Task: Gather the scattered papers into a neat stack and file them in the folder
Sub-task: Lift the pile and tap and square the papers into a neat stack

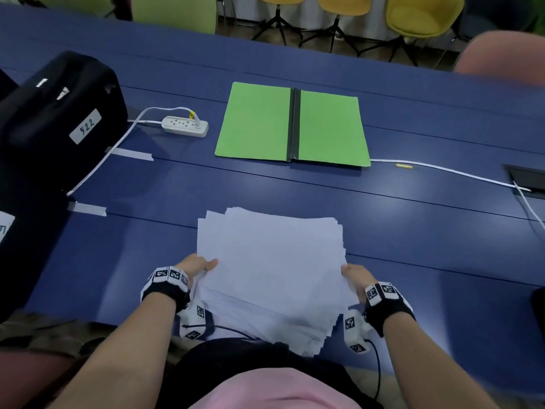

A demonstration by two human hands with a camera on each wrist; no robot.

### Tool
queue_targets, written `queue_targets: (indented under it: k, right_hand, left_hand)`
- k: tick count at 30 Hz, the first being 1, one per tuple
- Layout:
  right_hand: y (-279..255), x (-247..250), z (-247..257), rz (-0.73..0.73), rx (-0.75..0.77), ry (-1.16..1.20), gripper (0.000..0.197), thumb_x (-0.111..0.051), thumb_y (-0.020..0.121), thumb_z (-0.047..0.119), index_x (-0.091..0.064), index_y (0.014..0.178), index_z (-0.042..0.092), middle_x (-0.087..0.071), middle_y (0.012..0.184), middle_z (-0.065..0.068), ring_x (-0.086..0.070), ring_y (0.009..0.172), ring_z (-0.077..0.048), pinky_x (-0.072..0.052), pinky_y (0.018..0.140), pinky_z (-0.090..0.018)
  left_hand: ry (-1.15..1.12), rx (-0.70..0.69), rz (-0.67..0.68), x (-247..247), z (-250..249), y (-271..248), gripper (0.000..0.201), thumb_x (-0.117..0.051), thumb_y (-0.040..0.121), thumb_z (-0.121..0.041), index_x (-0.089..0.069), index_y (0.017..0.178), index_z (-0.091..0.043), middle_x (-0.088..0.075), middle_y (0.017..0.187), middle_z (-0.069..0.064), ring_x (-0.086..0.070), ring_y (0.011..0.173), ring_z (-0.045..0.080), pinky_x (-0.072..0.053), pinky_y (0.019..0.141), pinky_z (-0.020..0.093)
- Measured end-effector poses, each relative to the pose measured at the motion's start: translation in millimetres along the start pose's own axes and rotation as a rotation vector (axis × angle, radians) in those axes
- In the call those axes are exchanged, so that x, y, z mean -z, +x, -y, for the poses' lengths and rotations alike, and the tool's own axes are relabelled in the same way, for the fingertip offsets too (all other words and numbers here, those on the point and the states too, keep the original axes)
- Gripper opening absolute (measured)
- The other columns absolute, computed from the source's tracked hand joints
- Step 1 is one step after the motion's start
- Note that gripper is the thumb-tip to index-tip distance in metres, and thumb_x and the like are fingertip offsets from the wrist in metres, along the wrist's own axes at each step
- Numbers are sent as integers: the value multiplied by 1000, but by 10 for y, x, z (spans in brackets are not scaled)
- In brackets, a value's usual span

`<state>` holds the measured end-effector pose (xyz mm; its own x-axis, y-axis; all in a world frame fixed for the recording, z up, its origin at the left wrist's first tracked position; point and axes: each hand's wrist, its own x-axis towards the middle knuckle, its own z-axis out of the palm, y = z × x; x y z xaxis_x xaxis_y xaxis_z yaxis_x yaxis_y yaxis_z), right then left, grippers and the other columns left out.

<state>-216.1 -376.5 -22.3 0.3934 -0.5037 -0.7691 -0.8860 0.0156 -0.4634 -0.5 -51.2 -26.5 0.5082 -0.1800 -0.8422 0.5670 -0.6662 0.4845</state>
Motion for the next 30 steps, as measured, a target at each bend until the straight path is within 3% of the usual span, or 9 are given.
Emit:
queue_targets:
  k: [4,6,11,13,17,21,23,26,30]
  right_hand:
    - [-118,-109,-175,366,-99,572,57,-37,93,58,-63,119,14,-67,120,-10,-61,114,-31,-46,101,-46]
    - [-193,-167,-165,403,-116,402,65,-52,82,65,-59,124,16,-62,127,-4,-58,120,-26,-43,104,-45]
    - [-127,-163,-173,183,10,-98,98,-78,55,65,-46,132,14,-60,127,-3,-64,104,-18,-53,84,-29]
    - [-225,-23,18,12,175,67,68,-80,69,42,-55,120,5,-68,104,-8,-68,78,-9,-53,65,-18]
    - [-680,425,686,-257,606,454,25,-68,83,1,-64,107,-4,-67,91,-1,-66,67,5,-49,59,-5]
    - [-651,496,867,-269,711,509,25,-70,79,-4,-64,103,0,-72,70,19,-64,65,15,-49,64,-4]
    - [-580,378,832,-266,683,473,26,-69,77,-10,-64,98,6,-71,81,11,-64,66,13,-53,69,-9]
    - [-473,144,800,-296,646,371,20,-68,78,-12,-68,96,-5,-70,95,-18,-62,77,-6,-55,89,-35]
    - [-513,168,1041,-380,639,512,15,-73,75,-6,-70,80,8,-64,84,-5,-56,68,-8,-49,67,-22]
  left_hand:
    - [-75,72,67,7,82,25,119,-80,56,-63,-24,149,-14,-22,158,5,-18,146,28,-19,113,50]
    - [78,26,27,2,67,55,126,-80,49,-67,-26,148,-10,-33,153,8,-32,140,31,-29,113,47]
    - [-16,-246,-18,-103,-169,-80,48,-67,87,-14,-49,130,0,-58,128,9,-55,116,26,-40,101,33]
    - [-190,-388,1,-91,-340,-245,53,-69,84,-7,-48,132,-1,-57,132,14,-53,123,28,-37,107,37]
    - [-446,-598,87,44,-806,-560,77,-91,54,-21,-55,118,-1,-61,116,30,-58,116,38,-42,106,47]
    - [-357,-684,-20,72,-1092,-707,20,-79,69,0,-63,81,-2,-71,69,16,-68,87,36,-51,96,37]
    - [-328,-656,-42,12,-1075,-594,38,-80,64,0,-67,100,-1,-75,81,3,-66,105,35,-56,82,31]
    - [-315,-566,-139,-155,-1055,-474,54,-80,73,-6,-58,122,2,-69,107,16,-62,112,33,-51,92,36]
    - [-397,-682,-184,-224,-1227,-502,44,-67,84,-1,-53,126,-2,-62,117,11,-59,108,23,-46,101,38]
